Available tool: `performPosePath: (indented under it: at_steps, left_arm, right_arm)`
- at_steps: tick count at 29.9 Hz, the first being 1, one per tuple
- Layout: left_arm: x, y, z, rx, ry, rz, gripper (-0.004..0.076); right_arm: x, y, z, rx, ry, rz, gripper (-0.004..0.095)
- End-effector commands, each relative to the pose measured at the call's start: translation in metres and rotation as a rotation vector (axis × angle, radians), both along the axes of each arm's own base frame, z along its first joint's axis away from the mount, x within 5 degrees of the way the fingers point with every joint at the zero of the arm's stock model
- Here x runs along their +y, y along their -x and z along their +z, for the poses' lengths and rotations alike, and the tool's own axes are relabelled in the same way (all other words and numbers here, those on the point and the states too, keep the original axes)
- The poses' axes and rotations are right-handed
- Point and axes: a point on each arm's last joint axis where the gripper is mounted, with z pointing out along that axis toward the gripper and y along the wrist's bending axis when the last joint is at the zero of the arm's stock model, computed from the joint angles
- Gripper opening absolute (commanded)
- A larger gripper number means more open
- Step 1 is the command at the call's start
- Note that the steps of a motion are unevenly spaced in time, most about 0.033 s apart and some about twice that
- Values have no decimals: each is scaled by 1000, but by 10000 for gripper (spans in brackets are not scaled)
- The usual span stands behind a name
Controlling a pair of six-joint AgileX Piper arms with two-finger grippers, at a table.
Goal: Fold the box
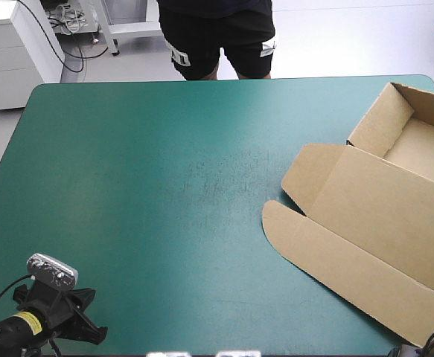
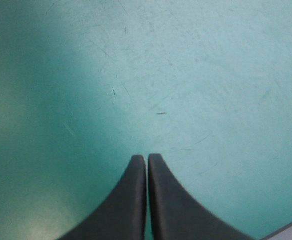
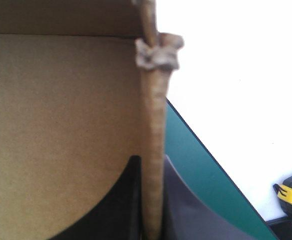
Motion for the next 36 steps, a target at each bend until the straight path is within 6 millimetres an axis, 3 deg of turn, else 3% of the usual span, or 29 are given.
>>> performPosePath:
  at_steps: [1,4,9,18,22,28,32,36]
  left_arm:
    - [-2,-4,10,-58,36,-1,-8]
    - [-2,-4,10,-58,36,-1,-8]
    - [-2,-3,10,-57,36,-1,-8]
    - [-2,-3,10,-57,36,-1,-8]
    - [-2,-3,10,-57,36,-1,-8]
    - [-2,-3,10,-57,36,-1,-8]
    - [-2,-3,10,-57,36,-1,-8]
    - [-2,-3,10,-57,36,-1,-8]
  right_arm:
    - [5,10,32,-106,55,-8,-7]
    - [6,11,32,-102,43,-31,89]
    - [5,11,32,-93,54,-18,344]
    - [10,16,42,-108,76,30,367]
    - [21,24,59,-151,91,94,293]
    - [49,36,90,-312,25,199,-24]
    - [71,52,103,-358,23,240,-10]
    - [98,71,97,-335,14,297,-10]
